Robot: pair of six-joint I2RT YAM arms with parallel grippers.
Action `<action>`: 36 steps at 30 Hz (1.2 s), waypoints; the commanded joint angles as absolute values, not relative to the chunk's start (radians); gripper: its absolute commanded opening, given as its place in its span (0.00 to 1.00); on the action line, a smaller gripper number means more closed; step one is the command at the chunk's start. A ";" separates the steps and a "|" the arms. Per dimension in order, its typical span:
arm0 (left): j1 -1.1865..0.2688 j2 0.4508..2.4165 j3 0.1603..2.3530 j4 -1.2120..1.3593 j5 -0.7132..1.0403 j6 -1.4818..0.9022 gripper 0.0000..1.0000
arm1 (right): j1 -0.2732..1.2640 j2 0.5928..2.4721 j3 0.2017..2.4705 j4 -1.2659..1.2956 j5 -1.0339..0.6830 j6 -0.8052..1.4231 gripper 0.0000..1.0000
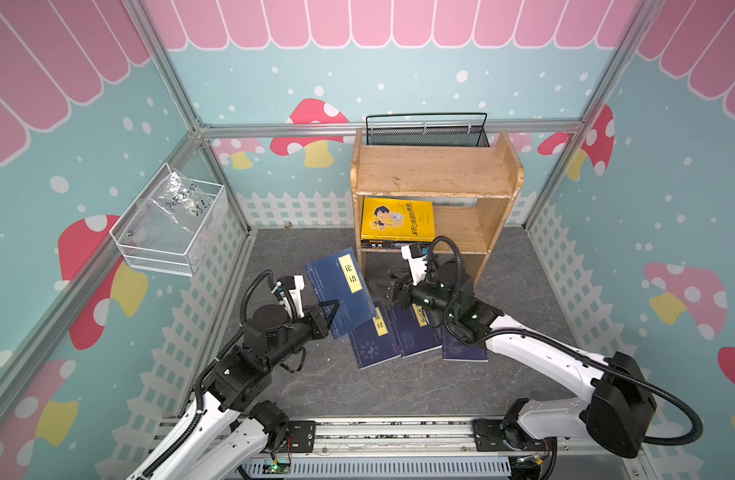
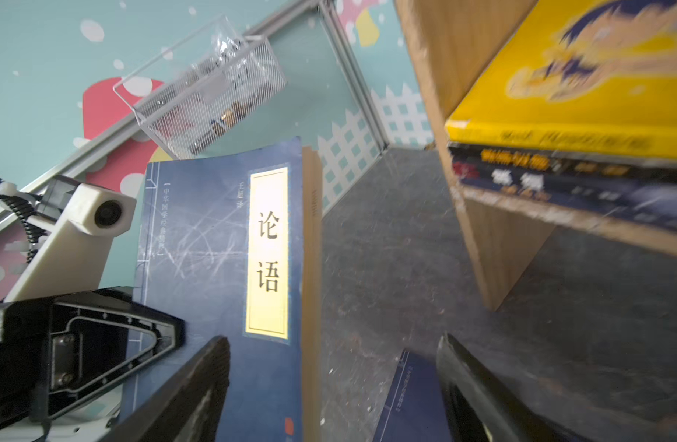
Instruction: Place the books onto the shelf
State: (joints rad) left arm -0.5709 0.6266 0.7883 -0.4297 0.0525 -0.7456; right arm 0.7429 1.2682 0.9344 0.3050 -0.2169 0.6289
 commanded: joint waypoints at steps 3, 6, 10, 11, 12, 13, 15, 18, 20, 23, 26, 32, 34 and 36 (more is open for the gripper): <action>-0.568 0.661 0.962 -0.413 0.044 -0.626 0.00 | 0.702 1.115 0.899 0.260 -0.056 0.600 0.99; -0.567 0.702 1.042 -0.302 0.096 -0.599 0.00 | 0.687 1.051 0.908 0.258 -0.017 0.588 1.00; -0.567 0.785 1.131 -0.100 0.159 -0.597 0.00 | 0.679 1.000 0.936 0.258 0.003 0.577 0.99; -0.567 0.812 1.149 -0.054 0.170 -0.601 0.00 | 0.679 0.995 0.946 0.258 0.001 0.574 0.99; -0.567 0.843 1.169 0.000 0.182 -0.608 0.00 | 0.677 0.991 0.958 0.264 -0.006 0.571 1.00; -0.567 0.876 1.188 0.050 0.192 -0.618 0.00 | 0.676 0.989 0.972 0.270 -0.018 0.568 0.99; -0.567 0.947 1.227 0.131 0.208 -0.637 0.00 | 0.675 0.992 0.994 0.293 -0.051 0.568 1.00; -0.568 1.055 1.278 0.245 0.235 -0.675 0.00 | 0.673 1.007 1.024 0.351 -0.120 0.582 0.99; -0.573 1.117 1.296 0.317 0.239 -0.693 0.00 | 0.673 1.029 1.029 0.421 -0.163 0.602 0.99; -0.574 1.188 1.322 0.391 0.237 -0.725 0.00 | 0.669 1.086 1.049 0.495 -0.213 0.641 1.00; -0.577 1.233 1.338 0.441 0.250 -0.753 0.00 | 0.664 1.147 1.075 0.568 -0.281 0.690 1.00; -0.586 1.264 1.319 0.512 0.259 -0.789 0.00 | 0.651 1.257 1.103 0.732 -0.385 0.828 1.00; -0.586 1.264 1.311 0.528 0.269 -0.798 0.00 | 0.649 1.286 1.110 0.767 -0.394 0.862 1.00; -0.586 1.263 1.305 0.529 0.278 -0.807 0.00 | 0.649 1.308 1.115 0.778 -0.387 0.885 0.99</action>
State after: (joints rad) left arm -0.5827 1.2781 1.2858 0.4332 0.2485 -0.7765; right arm 0.6540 1.2961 1.0794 0.6708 -0.3504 0.8066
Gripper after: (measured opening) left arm 0.105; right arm 0.994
